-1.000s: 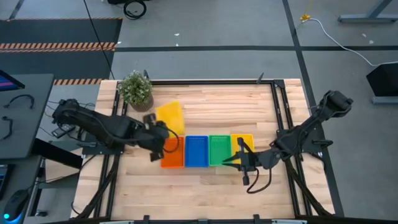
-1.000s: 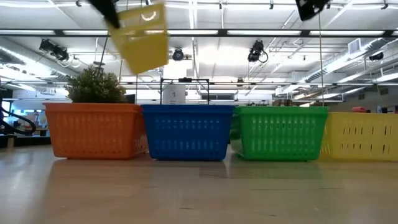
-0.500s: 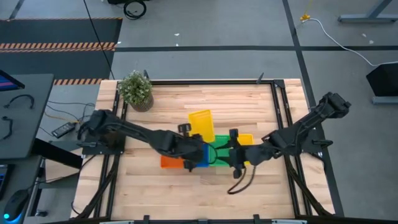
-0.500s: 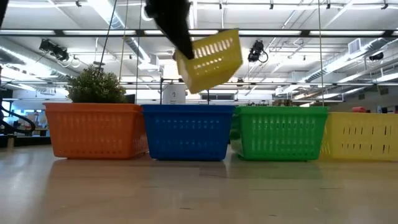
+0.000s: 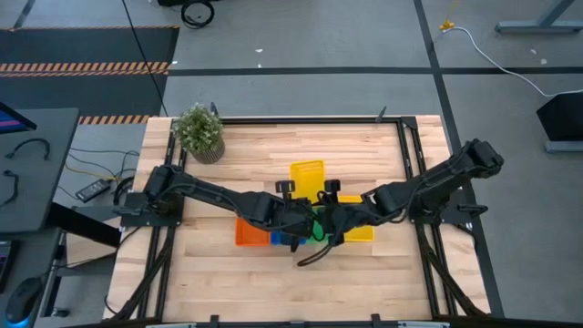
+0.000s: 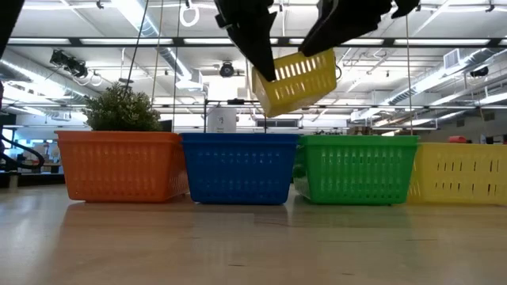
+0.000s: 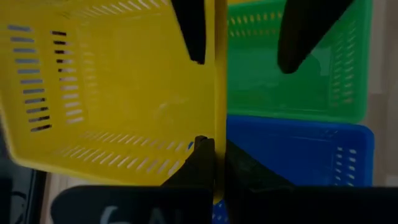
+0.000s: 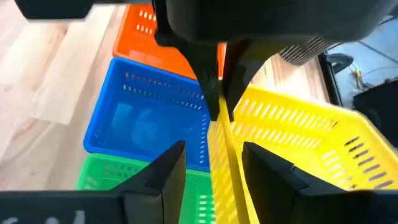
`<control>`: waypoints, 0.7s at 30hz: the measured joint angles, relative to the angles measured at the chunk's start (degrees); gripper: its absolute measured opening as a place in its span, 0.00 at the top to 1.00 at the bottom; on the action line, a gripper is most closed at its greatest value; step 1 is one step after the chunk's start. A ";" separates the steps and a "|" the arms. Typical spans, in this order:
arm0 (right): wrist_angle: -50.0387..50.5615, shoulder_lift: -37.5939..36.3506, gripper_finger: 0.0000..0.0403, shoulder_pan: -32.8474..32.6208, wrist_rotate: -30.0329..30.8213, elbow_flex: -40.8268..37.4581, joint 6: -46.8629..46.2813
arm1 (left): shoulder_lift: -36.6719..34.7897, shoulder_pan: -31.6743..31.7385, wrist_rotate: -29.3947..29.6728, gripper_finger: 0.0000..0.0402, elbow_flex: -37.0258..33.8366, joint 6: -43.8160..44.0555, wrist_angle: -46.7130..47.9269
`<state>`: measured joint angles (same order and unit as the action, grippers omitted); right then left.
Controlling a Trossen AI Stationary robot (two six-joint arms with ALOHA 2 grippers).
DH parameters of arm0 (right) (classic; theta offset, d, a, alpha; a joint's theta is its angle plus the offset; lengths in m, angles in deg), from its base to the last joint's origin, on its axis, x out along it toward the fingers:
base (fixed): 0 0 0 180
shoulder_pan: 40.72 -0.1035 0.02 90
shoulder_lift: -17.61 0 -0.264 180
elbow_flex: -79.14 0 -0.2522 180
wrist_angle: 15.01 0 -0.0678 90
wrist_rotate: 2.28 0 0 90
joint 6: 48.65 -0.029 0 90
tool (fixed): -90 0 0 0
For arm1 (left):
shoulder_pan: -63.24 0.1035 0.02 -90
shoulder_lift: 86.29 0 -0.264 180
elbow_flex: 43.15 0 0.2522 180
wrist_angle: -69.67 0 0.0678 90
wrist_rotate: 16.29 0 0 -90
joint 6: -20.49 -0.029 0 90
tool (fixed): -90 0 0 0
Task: Stack baskets by color
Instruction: Stack the top yellow bin on top of the bottom yellow bin
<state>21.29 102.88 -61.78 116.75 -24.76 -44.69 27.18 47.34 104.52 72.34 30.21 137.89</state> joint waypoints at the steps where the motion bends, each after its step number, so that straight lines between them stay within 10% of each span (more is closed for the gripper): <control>1: 0.02 0.10 0.60 -0.02 0.02 0.02 -0.61 | 0.00 0.02 0.03 0.96 0.00 0.04 0.00; 14: 3.28 0.22 0.95 0.31 0.06 0.04 -2.84 | 0.02 -0.30 0.11 0.95 -0.02 1.63 -0.76; 21: 4.05 0.20 0.97 0.28 0.15 0.08 -2.94 | 0.02 -0.41 0.36 0.94 -0.02 1.86 -1.00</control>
<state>25.34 103.08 -61.50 116.91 -24.68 -47.63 27.20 46.93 104.88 72.32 32.06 136.89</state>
